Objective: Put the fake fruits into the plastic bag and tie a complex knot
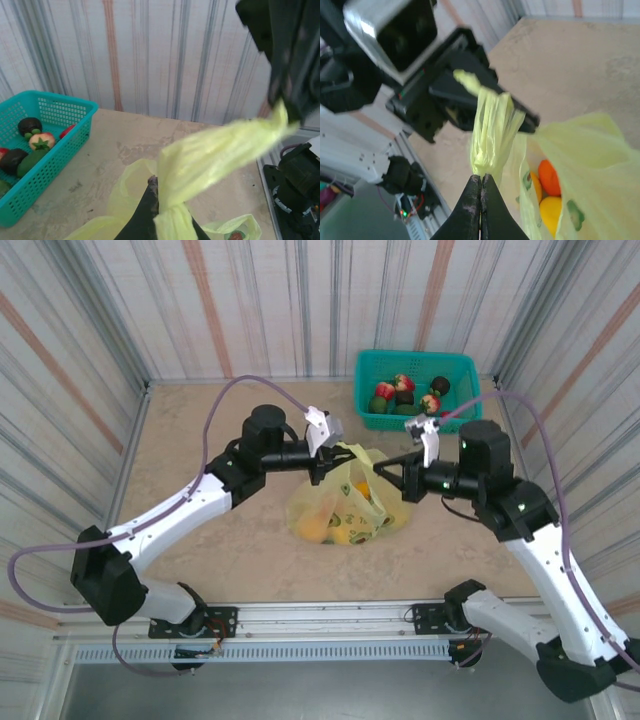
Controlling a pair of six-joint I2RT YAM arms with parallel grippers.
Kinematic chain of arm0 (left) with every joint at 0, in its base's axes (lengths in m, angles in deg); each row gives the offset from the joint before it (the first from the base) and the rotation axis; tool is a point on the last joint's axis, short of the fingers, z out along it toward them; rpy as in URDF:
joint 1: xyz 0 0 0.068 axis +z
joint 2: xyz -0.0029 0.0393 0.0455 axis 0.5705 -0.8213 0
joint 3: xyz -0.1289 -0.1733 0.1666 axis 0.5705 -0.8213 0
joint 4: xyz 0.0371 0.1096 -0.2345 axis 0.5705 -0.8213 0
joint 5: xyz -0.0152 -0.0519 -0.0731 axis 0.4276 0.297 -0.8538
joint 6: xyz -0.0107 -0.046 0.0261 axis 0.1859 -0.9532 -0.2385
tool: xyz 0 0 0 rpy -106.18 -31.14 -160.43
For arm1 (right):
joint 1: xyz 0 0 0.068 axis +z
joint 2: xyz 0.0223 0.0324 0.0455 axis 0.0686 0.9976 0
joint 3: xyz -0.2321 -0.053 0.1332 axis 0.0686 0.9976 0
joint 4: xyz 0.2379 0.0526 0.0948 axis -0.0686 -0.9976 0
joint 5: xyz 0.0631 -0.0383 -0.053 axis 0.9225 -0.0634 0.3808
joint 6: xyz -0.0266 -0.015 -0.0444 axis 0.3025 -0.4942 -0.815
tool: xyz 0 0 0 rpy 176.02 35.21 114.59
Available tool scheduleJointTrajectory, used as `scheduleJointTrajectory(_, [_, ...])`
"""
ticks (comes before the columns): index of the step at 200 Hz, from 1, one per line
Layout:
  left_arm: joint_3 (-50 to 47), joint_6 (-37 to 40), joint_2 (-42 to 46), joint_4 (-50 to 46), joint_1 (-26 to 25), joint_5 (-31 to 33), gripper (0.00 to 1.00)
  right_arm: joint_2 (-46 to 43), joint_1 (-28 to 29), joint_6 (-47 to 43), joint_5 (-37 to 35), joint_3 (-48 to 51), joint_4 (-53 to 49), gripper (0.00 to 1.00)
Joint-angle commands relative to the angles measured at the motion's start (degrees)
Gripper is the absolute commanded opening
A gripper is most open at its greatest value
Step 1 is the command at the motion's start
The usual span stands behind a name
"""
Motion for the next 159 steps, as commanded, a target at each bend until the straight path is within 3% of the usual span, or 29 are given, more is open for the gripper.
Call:
scheduleJointTrajectory(1, [2.09,-1.84,-1.55,-2.01,2.44,6.09,0.00,-2.60,3.79,-1.20,2.65,5.26,1.55,0.00])
scheduleJointTrajectory(27, [2.41,-1.97,-1.43,-2.12,2.44,5.82,0.00,2.61,7.98,-2.85,-5.98,8.54,2.98,0.00])
scheduleJointTrajectory(69, [1.46,-2.22,-0.27,-2.04,2.01,5.07,0.00,12.56,8.33,-2.33,-17.13,9.83,8.49,0.00])
scheduleJointTrajectory(115, [-0.38,-2.35,1.23,-1.76,1.00,3.45,0.01,15.66,8.22,-1.05,-18.87,9.53,12.68,0.00])
scheduleJointTrajectory(159, [-1.03,0.97,2.96,-5.87,0.93,5.50,0.16,13.28,8.40,-0.73,-17.27,10.39,13.60,0.00])
